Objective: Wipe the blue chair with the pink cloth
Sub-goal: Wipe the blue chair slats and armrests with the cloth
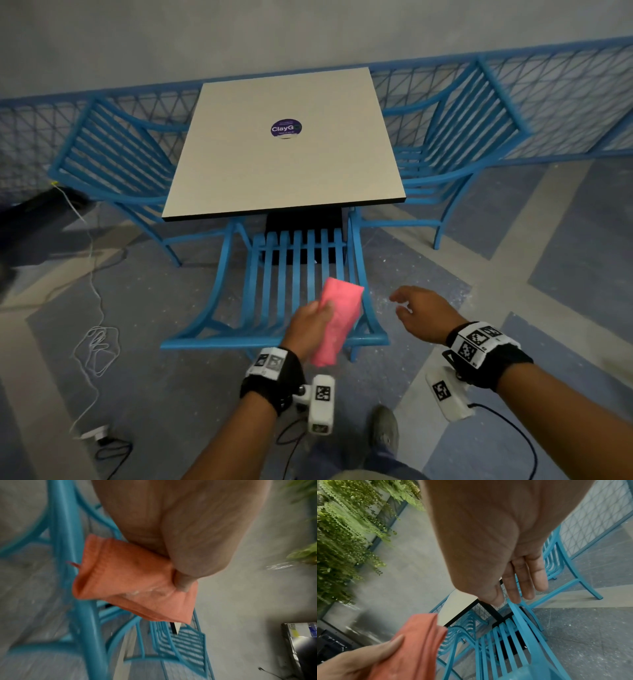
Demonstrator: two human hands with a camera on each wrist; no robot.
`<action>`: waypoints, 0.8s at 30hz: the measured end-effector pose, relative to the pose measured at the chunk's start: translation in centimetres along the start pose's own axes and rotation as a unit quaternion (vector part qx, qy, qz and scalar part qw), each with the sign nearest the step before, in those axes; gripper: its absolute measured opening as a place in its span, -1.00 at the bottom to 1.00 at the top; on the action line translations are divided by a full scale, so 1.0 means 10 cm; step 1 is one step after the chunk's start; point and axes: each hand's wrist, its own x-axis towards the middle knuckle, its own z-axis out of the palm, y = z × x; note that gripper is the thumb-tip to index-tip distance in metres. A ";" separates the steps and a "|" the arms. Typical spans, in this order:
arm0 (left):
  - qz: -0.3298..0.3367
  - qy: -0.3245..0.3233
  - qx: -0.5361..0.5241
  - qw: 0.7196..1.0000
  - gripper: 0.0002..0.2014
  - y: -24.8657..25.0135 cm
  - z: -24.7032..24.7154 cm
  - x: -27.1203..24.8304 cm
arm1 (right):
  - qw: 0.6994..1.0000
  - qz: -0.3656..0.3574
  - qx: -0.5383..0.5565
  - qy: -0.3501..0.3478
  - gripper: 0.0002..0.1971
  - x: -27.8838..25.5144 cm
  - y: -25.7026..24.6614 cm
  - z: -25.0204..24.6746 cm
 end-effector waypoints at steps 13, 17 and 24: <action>-0.021 0.119 0.428 0.896 -0.44 -0.72 -0.50 0.27 | 0.998 0.027 -0.013 -0.056 -0.68 -0.11 0.44 0.13; 0.017 0.119 0.468 0.876 -0.53 -0.40 0.31 0.13 | 0.998 0.006 -0.012 -0.056 -0.67 -0.10 0.42 0.18; 0.045 0.105 0.362 0.925 -0.63 -0.40 1.37 0.20 | 1.000 -0.011 0.008 -0.011 -0.66 -0.16 0.55 0.15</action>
